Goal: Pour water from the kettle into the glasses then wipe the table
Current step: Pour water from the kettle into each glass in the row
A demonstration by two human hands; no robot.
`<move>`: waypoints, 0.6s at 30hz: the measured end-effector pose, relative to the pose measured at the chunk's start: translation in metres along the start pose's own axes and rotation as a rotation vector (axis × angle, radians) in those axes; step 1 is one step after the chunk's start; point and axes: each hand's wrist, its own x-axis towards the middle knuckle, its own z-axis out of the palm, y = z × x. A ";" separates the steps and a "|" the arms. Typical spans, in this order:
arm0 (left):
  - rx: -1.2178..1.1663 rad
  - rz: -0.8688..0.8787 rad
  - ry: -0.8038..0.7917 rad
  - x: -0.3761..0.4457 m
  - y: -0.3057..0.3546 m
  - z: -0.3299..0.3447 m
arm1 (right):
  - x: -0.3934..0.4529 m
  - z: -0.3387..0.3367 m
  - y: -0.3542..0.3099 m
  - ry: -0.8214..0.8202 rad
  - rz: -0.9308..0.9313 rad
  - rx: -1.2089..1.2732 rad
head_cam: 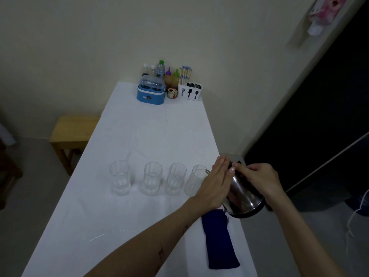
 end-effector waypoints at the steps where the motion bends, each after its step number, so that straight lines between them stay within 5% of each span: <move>1: -0.024 0.000 0.012 0.000 0.001 0.000 | 0.001 -0.002 -0.002 0.000 -0.004 -0.009; 18: -0.114 -0.048 0.079 -0.003 -0.006 -0.001 | 0.001 -0.001 -0.017 -0.041 -0.028 -0.103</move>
